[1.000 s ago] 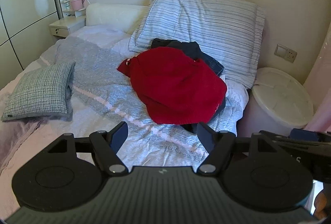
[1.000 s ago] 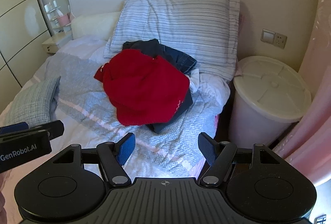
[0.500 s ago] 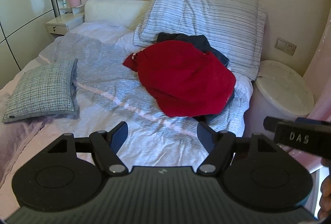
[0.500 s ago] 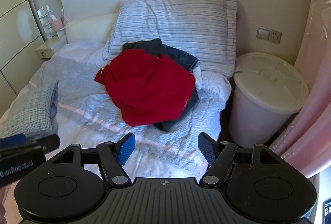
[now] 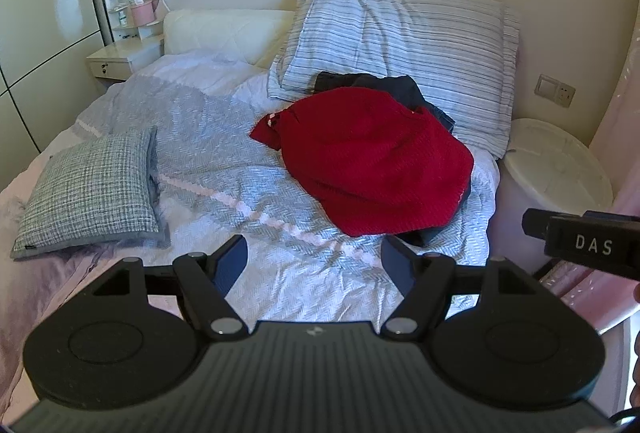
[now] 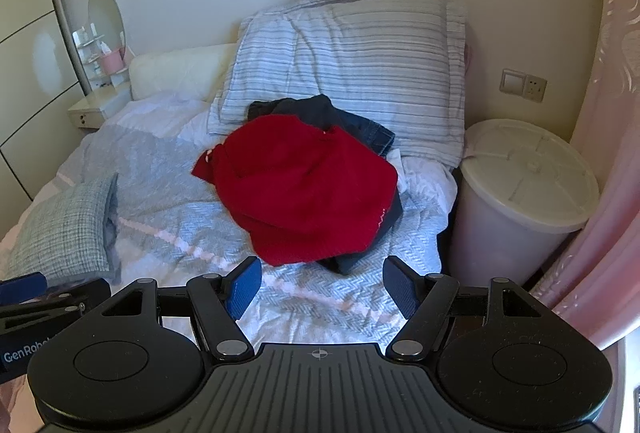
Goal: Fold clothes
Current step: 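Move both grippers toward the red sweater on the clothes pile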
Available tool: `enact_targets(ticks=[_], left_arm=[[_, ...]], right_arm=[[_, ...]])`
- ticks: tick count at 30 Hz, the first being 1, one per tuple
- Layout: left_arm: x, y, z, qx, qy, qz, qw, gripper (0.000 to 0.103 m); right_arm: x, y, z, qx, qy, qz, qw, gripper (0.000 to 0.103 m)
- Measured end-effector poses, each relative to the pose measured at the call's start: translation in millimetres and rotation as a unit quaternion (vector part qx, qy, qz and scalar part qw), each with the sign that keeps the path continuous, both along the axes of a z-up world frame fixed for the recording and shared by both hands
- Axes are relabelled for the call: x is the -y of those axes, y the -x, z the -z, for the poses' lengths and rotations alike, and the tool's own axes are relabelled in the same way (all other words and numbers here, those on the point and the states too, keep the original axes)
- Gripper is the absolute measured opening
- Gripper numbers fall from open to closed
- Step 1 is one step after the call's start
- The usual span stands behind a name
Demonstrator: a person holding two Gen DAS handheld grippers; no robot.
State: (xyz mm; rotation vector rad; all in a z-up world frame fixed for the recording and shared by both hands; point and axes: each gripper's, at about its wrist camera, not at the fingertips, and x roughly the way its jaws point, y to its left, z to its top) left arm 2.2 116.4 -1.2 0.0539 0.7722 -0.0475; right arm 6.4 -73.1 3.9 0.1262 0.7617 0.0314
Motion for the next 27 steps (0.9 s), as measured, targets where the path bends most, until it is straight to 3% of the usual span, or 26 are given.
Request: enact_targets(ticks=[16, 27], left_arm=[[10, -21, 10, -0.008, 0.023, 0.018, 0.9995, 0.071], [-1, -31, 20, -0.022, 0.026, -0.014, 0.9993, 0.071]], right_arm=[[8, -5, 2, -0.003, 0.024, 0.021, 0.999, 0.071], [18, -21, 15, -0.016, 0.02, 0.005, 1.0, 0.071]])
